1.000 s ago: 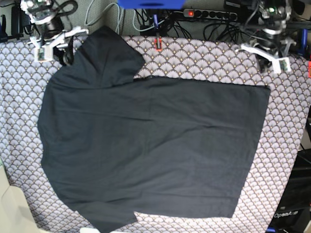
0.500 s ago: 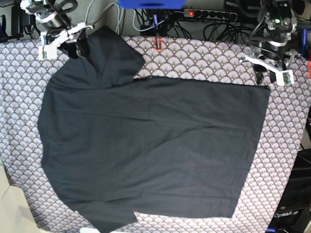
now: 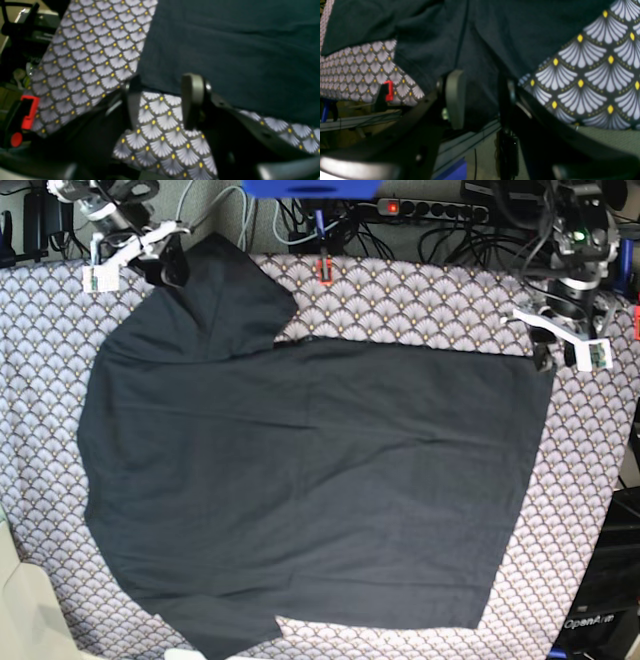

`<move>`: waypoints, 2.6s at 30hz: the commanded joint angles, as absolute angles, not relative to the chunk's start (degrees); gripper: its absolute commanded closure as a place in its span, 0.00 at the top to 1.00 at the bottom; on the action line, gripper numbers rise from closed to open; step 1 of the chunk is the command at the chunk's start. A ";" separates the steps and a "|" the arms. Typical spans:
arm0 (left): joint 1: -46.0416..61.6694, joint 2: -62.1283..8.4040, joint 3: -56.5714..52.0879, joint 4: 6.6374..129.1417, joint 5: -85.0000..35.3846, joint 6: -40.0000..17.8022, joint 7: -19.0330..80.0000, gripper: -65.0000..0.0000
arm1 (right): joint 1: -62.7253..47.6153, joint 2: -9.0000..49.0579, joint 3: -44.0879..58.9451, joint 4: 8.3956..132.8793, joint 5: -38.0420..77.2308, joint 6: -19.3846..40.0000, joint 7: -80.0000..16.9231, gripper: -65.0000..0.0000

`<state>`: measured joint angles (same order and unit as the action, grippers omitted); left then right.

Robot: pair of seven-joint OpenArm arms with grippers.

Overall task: Fold the T-shirt properly
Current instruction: 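Move both grippers down to the shirt's shoulder corners, then close both grippers on the shoulder corners of the shirt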

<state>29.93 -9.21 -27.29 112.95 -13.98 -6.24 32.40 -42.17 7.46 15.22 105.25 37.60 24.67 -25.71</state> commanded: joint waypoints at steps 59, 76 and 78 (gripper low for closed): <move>30.02 -10.77 -27.74 113.71 -13.67 -6.11 30.99 0.41 | -37.49 6.64 20.88 99.03 41.98 25.19 -35.21 0.43; 29.93 -10.86 -27.74 113.71 -13.58 -6.02 30.99 0.40 | -36.26 6.81 14.64 96.48 41.98 25.45 -35.03 0.34; 29.85 -10.86 -27.74 113.01 -13.58 -6.02 30.99 0.40 | -35.56 6.81 14.64 96.31 41.98 25.45 -35.21 0.24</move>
